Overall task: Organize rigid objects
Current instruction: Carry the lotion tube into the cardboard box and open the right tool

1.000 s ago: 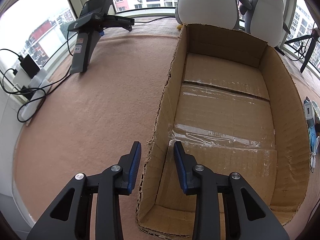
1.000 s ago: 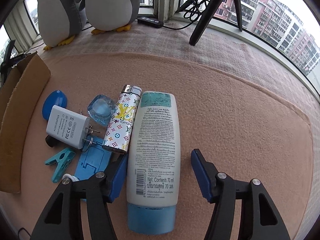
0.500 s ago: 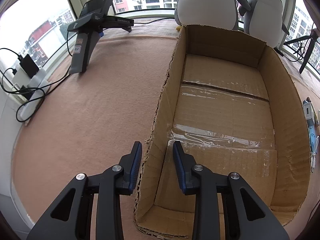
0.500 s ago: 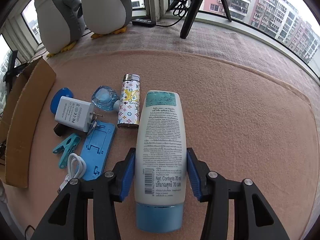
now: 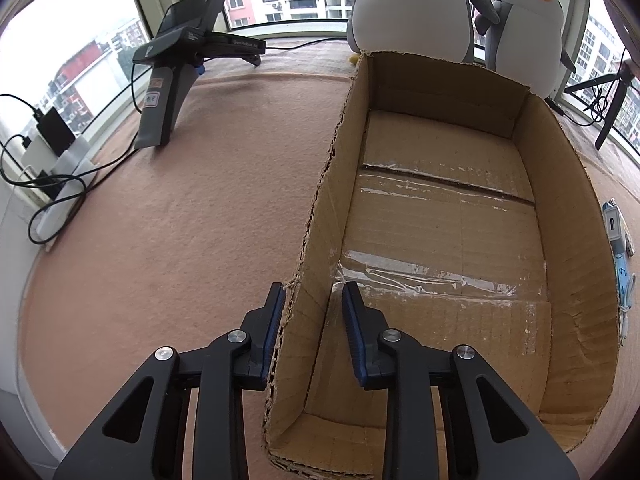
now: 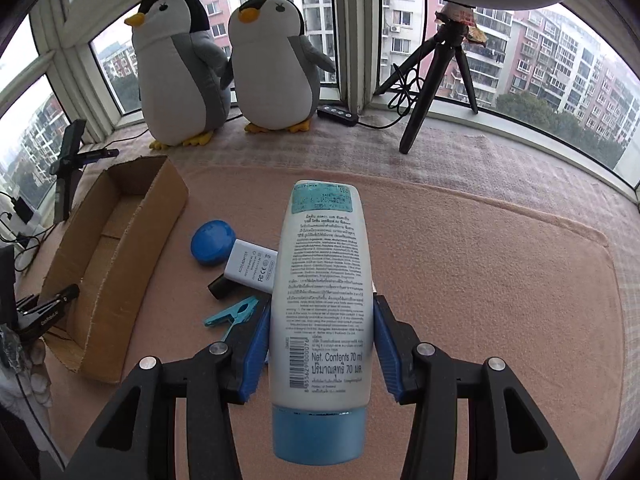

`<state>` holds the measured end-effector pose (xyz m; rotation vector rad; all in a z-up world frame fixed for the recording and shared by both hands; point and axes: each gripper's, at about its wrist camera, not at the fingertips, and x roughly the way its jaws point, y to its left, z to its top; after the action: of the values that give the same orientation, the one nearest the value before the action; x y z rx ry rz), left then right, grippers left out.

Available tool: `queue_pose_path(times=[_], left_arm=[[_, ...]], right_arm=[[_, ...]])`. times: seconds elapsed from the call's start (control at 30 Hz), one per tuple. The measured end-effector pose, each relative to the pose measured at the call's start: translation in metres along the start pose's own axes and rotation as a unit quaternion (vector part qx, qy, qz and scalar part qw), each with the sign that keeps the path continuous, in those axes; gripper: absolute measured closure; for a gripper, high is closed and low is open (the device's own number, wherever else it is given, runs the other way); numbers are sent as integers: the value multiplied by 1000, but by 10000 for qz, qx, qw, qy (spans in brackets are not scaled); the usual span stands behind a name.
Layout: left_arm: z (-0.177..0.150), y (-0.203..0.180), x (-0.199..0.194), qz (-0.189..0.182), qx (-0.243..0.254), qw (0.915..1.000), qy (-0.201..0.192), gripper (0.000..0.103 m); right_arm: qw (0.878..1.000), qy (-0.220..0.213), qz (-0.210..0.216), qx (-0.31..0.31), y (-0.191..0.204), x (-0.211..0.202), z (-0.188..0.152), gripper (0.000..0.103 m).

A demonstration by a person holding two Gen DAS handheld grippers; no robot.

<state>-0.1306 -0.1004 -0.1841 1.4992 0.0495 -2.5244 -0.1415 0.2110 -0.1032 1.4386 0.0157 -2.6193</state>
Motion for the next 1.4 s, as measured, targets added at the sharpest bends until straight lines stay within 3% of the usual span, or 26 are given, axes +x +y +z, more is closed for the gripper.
queue_pose_path(times=[0.4,0.77,1.07,1.2,1.4], left_arm=[[-1,3,0,-67,-51,10000,-44,76],[-2,4,0,-108,-93,9999,-73,76],[-3,3,0,-79,-93,9999,-94,76],[-3,3,-1,-68,-89,9999,-104,76],[-4,2,-1,-46,-72,9999,-113,76]], right_arm=[[9935,-164,723,-861,115,5,34,59],[9830,260,1148,-1410,205,52,29,59],[9815,458,1255,-1368,215,74,25,58],[9830,325,1258,-1295,210,68,26,30],[9837,293,1248,-1258,206,64,27,29]])
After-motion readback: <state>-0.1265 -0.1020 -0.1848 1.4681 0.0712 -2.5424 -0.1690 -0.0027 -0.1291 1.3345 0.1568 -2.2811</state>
